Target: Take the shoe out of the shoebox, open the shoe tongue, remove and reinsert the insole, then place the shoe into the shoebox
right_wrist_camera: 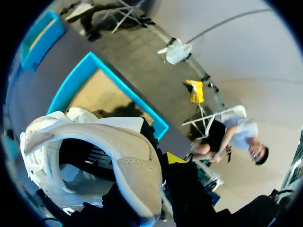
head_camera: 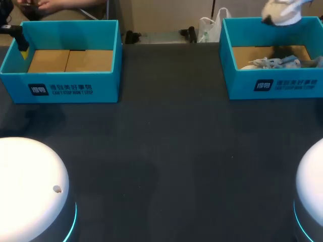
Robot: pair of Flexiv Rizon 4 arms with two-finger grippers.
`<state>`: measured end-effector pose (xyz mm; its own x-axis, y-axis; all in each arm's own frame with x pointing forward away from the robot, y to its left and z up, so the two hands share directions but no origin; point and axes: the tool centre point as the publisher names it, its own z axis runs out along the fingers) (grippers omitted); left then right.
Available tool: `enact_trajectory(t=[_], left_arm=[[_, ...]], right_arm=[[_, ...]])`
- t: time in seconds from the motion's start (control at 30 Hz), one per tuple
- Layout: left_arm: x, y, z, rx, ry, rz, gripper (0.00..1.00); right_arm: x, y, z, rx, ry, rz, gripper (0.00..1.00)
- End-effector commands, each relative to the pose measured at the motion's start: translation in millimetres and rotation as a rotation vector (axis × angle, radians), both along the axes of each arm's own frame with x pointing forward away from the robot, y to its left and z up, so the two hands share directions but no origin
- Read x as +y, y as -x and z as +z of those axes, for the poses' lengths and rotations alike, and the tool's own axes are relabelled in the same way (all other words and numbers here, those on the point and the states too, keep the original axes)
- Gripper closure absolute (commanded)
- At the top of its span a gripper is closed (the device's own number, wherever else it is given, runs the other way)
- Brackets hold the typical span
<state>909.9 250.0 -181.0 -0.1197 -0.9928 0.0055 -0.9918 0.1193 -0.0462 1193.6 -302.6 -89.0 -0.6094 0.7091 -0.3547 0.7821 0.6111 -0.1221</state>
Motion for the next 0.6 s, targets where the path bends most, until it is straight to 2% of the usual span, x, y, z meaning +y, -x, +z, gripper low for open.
enact_trajectory(t=[0.03, 0.23, 0.43, 0.6], left_arm=[[0.1, 1.1, 0.2, -0.001, -0.002, 0.000, 0.00], [0.1, 1.1, 0.2, -0.001, -0.002, 0.000, 0.00], [0.1, 1.1, 0.2, -0.001, -0.002, 0.000, 0.00], [0.1, 1.1, 0.2, -0.001, -0.002, 0.000, 0.00]], right_arm=[[7.2, 4.2, 0.8, -0.010, -0.006, -0.282, 1.00], [15.4, 27.1, -7.4, -0.074, 0.009, -0.413, 1.00], [7.4, 52.0, -13.4, -0.143, -0.011, -0.503, 1.00], [5.1, 66.0, -15.5, -0.162, 0.041, -0.558, 1.00]])
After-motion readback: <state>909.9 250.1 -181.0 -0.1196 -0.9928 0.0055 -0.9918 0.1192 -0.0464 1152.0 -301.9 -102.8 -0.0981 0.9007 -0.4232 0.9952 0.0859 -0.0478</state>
